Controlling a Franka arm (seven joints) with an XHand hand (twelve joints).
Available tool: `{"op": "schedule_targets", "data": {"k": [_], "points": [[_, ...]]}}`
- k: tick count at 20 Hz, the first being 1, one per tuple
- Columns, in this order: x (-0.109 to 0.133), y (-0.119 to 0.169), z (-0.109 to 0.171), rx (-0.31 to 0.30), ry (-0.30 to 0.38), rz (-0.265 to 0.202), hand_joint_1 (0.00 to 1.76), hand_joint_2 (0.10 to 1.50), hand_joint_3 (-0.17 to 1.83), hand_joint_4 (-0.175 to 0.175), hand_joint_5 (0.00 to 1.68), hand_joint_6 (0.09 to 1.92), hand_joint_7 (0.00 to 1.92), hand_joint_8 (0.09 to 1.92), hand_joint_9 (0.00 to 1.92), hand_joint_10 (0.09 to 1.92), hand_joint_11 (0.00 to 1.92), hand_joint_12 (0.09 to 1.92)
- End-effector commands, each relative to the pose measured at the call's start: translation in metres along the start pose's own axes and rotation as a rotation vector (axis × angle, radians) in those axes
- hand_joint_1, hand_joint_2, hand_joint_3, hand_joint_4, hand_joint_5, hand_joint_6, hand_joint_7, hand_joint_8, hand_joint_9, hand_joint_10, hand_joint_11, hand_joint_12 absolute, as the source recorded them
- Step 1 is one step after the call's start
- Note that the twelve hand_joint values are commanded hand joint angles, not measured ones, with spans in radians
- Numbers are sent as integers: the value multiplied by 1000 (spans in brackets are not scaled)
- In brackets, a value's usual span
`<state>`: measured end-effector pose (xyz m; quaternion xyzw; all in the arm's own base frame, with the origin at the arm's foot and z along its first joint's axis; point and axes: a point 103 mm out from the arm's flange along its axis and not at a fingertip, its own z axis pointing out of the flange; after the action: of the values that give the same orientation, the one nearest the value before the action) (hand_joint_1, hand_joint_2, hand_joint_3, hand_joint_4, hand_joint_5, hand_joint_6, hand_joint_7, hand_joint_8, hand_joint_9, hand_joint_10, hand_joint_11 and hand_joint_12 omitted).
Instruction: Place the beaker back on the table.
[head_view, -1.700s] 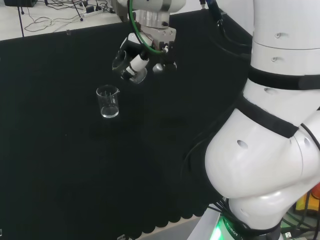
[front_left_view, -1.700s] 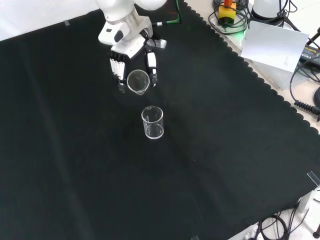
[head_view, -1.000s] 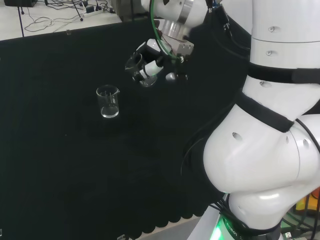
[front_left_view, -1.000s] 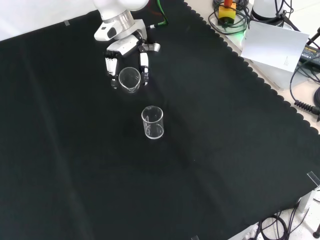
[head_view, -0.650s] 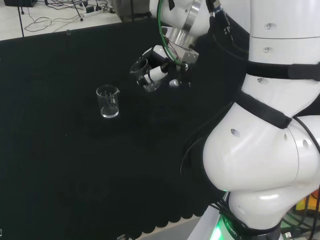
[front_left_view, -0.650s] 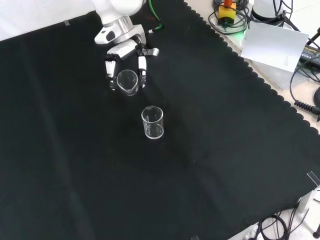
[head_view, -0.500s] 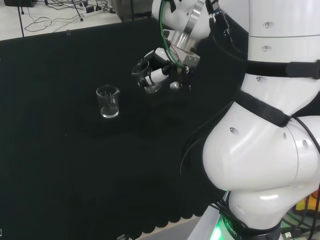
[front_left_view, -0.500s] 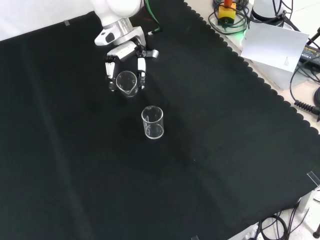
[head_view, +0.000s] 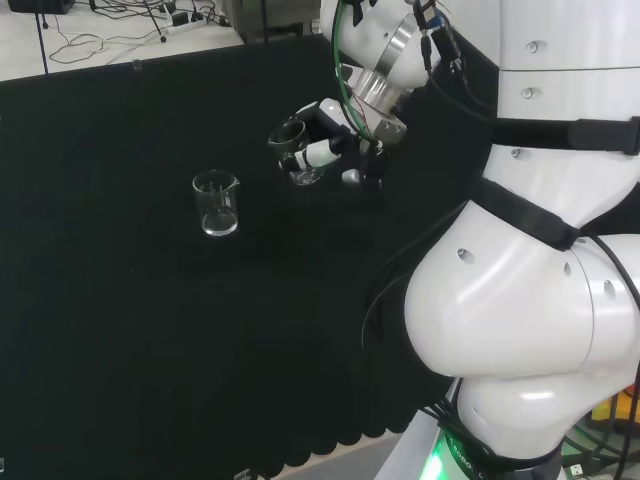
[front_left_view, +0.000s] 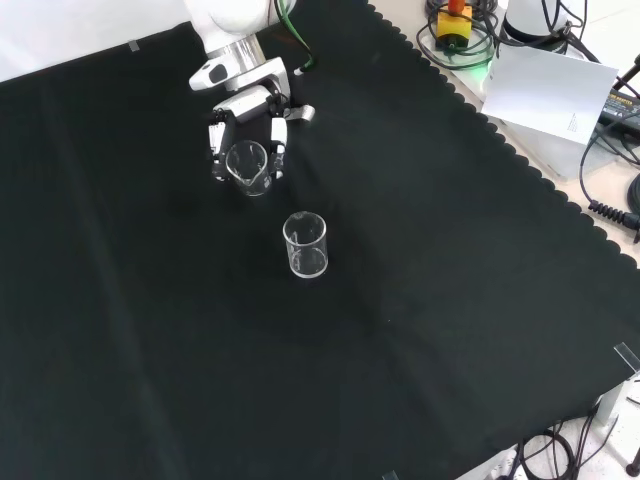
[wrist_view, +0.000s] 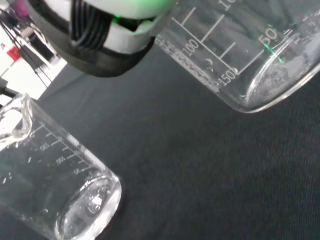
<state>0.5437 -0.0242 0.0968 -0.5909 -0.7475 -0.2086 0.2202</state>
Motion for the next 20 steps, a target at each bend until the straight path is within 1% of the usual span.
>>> {"op": "schedule_targets", "data": {"k": [1,3,5,9,20], "points": [[-6,0,4,-17,35,1,1301,1029,-175,-39,1342,333,1559,102,1442,441,1285,739],[-7,1,6,-21,53,-2,1301,1028,-175,-39,1342,333,1563,93,1444,434,1284,739],[-7,0,8,-44,70,-9,1302,1028,-175,-39,1343,331,1574,87,1452,412,1282,741],[-8,0,11,-50,85,-19,1301,1028,-175,-38,1343,331,1580,87,1457,400,1281,741],[-22,3,20,-30,91,-1,1301,1028,-175,-37,1343,333,1581,87,1455,396,1279,741]]}}
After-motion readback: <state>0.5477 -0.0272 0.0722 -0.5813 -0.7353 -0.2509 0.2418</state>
